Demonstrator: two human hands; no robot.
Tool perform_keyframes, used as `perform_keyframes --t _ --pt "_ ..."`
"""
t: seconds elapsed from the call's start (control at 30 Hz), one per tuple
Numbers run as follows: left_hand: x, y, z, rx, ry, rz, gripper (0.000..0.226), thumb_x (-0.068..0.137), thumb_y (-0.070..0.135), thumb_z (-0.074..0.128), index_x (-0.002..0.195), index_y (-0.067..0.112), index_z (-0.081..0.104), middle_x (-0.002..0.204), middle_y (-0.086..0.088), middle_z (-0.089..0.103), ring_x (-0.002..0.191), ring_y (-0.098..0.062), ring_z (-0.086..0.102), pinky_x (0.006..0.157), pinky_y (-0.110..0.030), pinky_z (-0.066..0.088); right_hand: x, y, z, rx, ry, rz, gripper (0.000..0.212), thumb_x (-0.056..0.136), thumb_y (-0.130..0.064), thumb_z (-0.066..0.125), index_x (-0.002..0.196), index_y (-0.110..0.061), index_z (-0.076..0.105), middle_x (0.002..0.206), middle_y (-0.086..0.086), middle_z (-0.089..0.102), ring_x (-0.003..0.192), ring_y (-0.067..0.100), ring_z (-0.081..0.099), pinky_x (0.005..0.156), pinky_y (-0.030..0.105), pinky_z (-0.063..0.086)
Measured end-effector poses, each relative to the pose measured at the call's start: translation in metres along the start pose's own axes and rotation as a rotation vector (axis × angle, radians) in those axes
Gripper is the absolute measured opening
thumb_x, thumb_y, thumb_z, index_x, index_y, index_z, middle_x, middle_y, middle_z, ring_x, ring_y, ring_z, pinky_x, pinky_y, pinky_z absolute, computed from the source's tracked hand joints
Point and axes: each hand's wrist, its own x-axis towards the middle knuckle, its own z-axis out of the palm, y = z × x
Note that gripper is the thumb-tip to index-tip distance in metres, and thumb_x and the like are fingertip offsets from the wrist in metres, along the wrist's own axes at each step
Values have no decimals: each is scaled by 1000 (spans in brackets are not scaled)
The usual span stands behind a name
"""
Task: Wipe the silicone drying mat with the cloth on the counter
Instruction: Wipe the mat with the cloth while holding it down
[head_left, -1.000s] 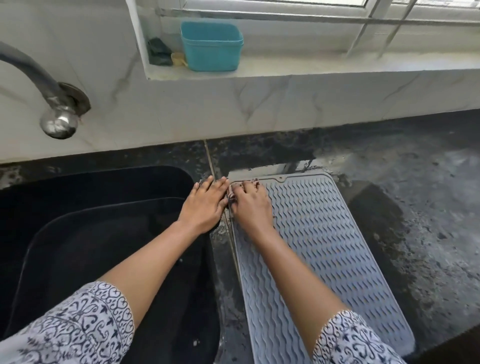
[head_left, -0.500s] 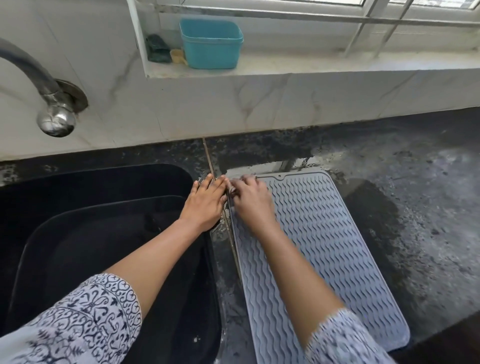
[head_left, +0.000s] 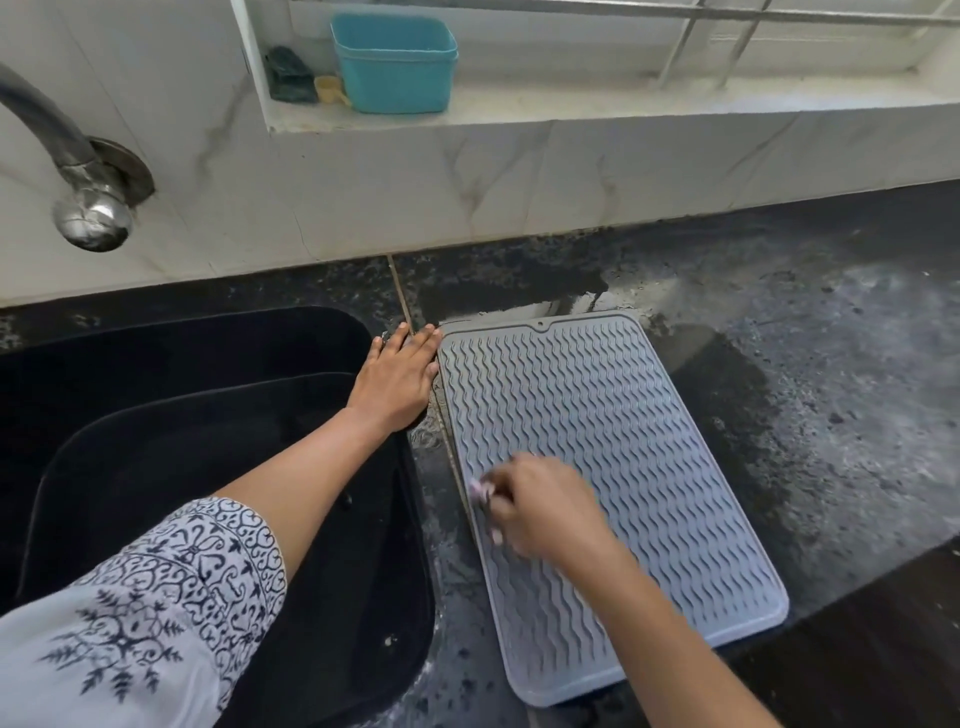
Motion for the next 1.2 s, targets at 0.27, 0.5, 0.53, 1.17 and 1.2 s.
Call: perform_keyframes --t 0.27,0.5,0.53,1.17,1.2 --pt "0 -1 1 -57 3 -15 55 100 43 30 152 25 20 159 8 16 147 -20 6 117 -46 4 96 -6 25 -105 272 -10 38 91 -25 47 129 -22 52 131 2 49 112 30 42 88 43 42" --pt "-1 -4 3 -15 -22 8 86 84 75 30 153 26 14 160 6 12 148 -20 4 118 -47 3 -38 7 37 -86 198 -101 34 89 -26 53 123 -25 55 124 -2 54 106 25 46 77 38 49" --pt "-2 -3 2 -17 -25 6 86 84 75 30 153 26 13 160 6 11 148 -21 3 118 -47 3 -54 6 34 -91 136 -93 34 90 -27 52 123 -26 55 123 -4 54 105 24 46 77 36 49" --pt "-23 21 8 -48 -127 -4 53 103 40 22 152 30 6 160 9 -3 147 -12 -5 116 -43 -3 -65 10 49 -115 209 -113 34 84 -26 60 118 -22 57 115 -1 58 96 26 52 66 36 51" --pt "-23 22 7 -46 -136 -7 53 103 40 21 152 30 5 160 9 -4 147 -12 -6 116 -43 -4 -85 12 47 -108 172 -125 36 79 -27 64 115 -25 60 113 -3 60 95 25 54 65 35 53"
